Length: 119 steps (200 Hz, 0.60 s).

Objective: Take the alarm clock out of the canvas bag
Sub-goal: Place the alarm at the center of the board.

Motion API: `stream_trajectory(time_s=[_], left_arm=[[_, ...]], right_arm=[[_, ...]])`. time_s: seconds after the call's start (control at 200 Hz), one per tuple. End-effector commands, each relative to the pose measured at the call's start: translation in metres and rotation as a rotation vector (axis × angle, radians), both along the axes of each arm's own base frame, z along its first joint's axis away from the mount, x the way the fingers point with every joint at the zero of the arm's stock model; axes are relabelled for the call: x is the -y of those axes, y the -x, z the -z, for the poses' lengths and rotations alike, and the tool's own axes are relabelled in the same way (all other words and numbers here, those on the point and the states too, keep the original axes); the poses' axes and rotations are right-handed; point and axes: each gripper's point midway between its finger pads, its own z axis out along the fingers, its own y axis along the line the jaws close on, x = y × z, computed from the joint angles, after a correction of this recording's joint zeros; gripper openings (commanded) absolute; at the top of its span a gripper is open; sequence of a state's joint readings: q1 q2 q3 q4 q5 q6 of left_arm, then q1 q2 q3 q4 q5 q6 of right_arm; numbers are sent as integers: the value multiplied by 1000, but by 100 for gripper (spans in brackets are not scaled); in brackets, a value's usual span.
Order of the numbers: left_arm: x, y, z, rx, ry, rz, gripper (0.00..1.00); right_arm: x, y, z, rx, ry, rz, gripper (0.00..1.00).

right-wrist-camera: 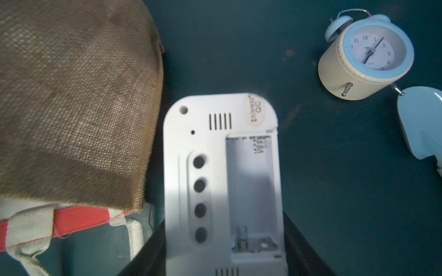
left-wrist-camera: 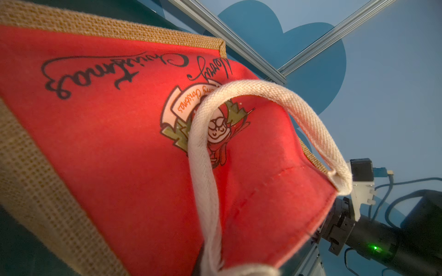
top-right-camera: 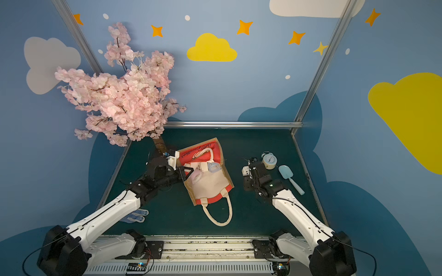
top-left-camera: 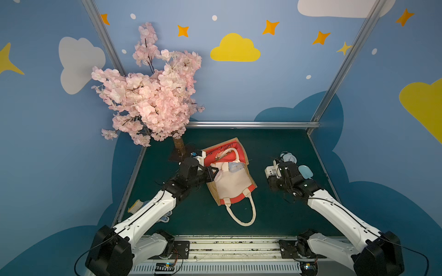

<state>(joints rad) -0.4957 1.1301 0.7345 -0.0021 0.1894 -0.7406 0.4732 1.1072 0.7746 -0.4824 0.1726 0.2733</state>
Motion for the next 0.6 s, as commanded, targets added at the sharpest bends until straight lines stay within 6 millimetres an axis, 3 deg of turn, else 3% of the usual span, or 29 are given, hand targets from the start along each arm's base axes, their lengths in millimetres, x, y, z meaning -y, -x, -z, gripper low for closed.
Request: stream_trajectory(time_s=[0.0,0.591], left_arm=[[-7,0,-1,8,-14,-25,12],[-8,0,3,-2,-16,-29,12]], right_arm=[[3,-13,-10,12,-21,32,37],[22,-69,30,-96,-20,132,38]])
